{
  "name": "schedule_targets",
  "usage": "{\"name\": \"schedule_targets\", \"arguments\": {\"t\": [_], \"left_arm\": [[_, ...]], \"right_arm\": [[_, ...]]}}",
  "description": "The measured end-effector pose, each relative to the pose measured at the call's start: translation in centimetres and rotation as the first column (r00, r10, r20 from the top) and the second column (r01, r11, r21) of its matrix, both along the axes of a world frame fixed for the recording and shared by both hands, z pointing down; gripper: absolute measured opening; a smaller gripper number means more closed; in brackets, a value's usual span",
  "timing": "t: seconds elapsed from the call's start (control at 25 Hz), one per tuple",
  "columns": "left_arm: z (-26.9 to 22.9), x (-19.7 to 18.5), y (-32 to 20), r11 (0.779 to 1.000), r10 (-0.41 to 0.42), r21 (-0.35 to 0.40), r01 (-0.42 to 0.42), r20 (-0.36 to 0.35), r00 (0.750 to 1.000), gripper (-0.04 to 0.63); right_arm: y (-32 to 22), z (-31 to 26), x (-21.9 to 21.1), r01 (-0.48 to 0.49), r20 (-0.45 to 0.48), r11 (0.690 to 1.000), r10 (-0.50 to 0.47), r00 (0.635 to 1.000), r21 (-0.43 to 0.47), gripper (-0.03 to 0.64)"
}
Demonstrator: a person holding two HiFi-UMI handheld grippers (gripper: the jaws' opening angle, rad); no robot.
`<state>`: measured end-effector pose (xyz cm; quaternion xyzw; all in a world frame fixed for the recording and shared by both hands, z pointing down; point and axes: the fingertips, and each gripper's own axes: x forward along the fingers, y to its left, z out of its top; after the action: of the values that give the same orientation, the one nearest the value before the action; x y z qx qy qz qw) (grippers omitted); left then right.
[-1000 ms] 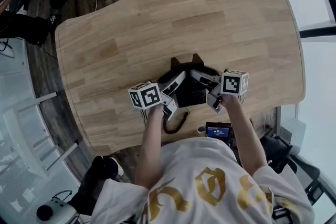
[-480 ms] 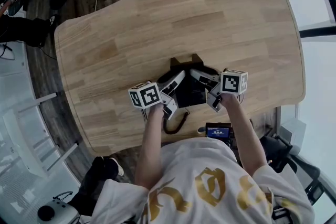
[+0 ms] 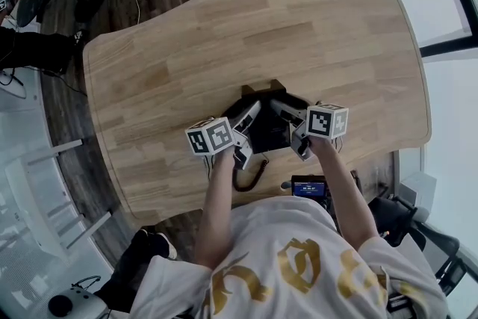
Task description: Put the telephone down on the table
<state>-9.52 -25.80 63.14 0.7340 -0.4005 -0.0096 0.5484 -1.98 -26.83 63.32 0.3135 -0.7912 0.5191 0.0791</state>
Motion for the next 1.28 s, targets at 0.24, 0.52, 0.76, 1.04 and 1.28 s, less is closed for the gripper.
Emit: {"name": "schedule_targets", "arguments": {"t": [0.24, 0.52, 0.76, 1.04, 1.28], "left_arm": [[-1.8, -1.4, 0.8, 0.998, -0.025, 0.061, 0.021, 0.079, 0.997, 0.267], [-5.2, -0.9, 2.4, 0.987, -0.015, 0.158, -0.006, 0.129, 0.992, 0.267], [-8.7, -1.3, 3.9, 0.967, -0.022, 0.253, -0.034, 0.216, 0.976, 0.228], [-12.1, -2.0, 5.9, 0.933, -0.070, 0.356, -0.050, 0.316, 0.946, 0.033], [-14.7, -2.0, 7.0, 0.904, -0.102, 0.426, -0.043, 0.312, 0.945, 0.014]], "right_arm": [[0.8, -1.8, 1.9, -0.086, -0.033, 0.995, 0.087, 0.996, 0.047, 0.236], [3.0, -6.0, 1.4, -0.059, -0.049, 0.982, 0.069, 0.996, 0.179, 0.236], [4.4, -8.1, 3.2, -0.126, -0.119, 0.955, 0.162, 0.980, 0.267, 0.174], [6.5, -12.2, 2.7, -0.142, -0.079, 0.917, 0.184, 0.980, 0.373, 0.028], [8.1, -14.7, 2.3, -0.100, -0.123, 0.875, 0.179, 0.976, 0.474, 0.018]]}}
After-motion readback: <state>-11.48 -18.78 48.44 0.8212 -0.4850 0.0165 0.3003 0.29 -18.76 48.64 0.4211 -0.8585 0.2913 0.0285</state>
